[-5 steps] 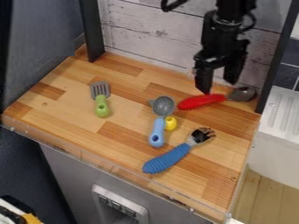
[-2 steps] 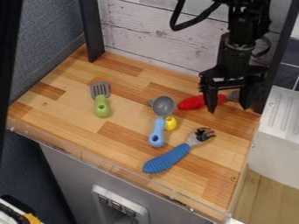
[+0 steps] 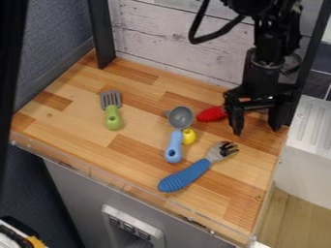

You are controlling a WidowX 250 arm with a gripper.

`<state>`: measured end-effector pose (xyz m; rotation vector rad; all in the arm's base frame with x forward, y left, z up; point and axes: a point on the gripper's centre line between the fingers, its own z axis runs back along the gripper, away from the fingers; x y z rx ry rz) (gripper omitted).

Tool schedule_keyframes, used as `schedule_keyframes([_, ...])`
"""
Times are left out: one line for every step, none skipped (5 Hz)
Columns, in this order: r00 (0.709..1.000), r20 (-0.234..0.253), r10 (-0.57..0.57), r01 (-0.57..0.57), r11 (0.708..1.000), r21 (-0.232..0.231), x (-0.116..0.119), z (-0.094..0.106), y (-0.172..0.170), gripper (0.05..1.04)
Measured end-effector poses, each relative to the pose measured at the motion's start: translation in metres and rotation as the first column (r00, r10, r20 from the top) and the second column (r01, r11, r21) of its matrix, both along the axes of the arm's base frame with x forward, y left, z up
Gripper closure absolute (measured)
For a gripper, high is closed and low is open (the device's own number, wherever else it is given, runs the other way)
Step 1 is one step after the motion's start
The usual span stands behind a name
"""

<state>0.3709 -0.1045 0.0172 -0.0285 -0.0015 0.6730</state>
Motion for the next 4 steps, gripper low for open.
schedule_keyframes([0.995, 0.003, 0.097, -0.097, 0.995, 0.018, 0.0003, -0.0012, 0.0013, 0.422])
schedule_keyframes([0.981, 0.001, 0.196, -0.196, 0.98, 0.036, -0.0003, -0.0018, 0.0043, 0.721])
schedule_keyframes([0.969, -0.003, 0.246, -0.246, 0.968, 0.043, -0.0013, -0.0018, 0.0052, 0.931])
schedule_keyframes([0.969, -0.022, 0.247, -0.246, 0.968, 0.058, -0.0027, -0.0062, 0.0063, 1.022])
